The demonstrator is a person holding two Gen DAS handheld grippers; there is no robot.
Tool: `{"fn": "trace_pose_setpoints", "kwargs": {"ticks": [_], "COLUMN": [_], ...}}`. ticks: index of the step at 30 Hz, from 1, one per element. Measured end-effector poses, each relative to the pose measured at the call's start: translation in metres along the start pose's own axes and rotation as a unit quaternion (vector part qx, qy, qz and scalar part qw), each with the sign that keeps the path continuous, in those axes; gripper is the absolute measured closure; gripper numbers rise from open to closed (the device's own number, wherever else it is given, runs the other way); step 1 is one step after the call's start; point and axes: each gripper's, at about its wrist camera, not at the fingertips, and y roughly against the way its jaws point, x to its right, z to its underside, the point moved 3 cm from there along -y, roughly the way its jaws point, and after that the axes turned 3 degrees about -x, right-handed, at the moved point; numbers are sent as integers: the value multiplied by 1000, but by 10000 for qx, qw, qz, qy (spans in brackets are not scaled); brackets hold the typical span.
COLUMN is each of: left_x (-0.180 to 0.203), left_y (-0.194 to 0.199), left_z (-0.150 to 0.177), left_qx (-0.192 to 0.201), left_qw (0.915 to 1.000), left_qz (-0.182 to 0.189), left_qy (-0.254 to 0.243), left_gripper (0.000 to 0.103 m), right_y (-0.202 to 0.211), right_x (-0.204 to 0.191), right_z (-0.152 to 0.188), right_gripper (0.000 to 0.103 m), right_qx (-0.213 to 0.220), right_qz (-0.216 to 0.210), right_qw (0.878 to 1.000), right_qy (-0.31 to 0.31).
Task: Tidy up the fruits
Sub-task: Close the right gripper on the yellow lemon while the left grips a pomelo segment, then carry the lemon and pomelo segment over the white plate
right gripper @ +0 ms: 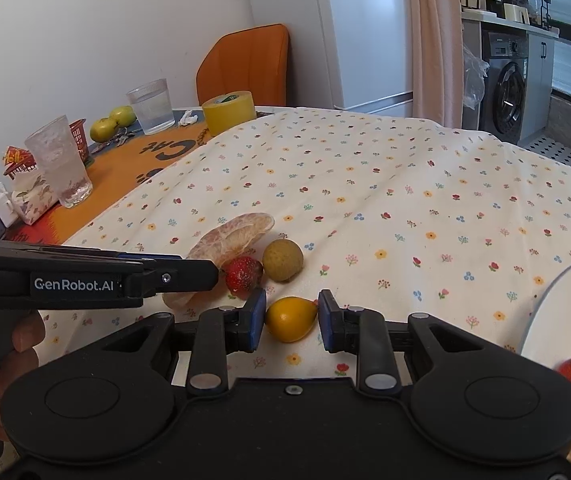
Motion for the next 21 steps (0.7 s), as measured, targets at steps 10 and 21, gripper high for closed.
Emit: {"fn": "trace_pose_setpoints", "kwargs": {"ticks": [10, 21], "left_x": [1, 7], "left_y": [21, 51], "left_z": [5, 5], "left_qx": [99, 422], "left_qw": [9999, 9991], "left_qz": [-20, -87], "left_qy": [41, -33], "left_gripper": [73, 74], "right_y": [17, 38], "right_x": [-7, -11], "right_z": [4, 4], "right_gripper": [77, 77], "right_qx": [139, 323], "right_qz": [3, 32], "right_qw": [9999, 9995], "right_qy": [3, 18]}}
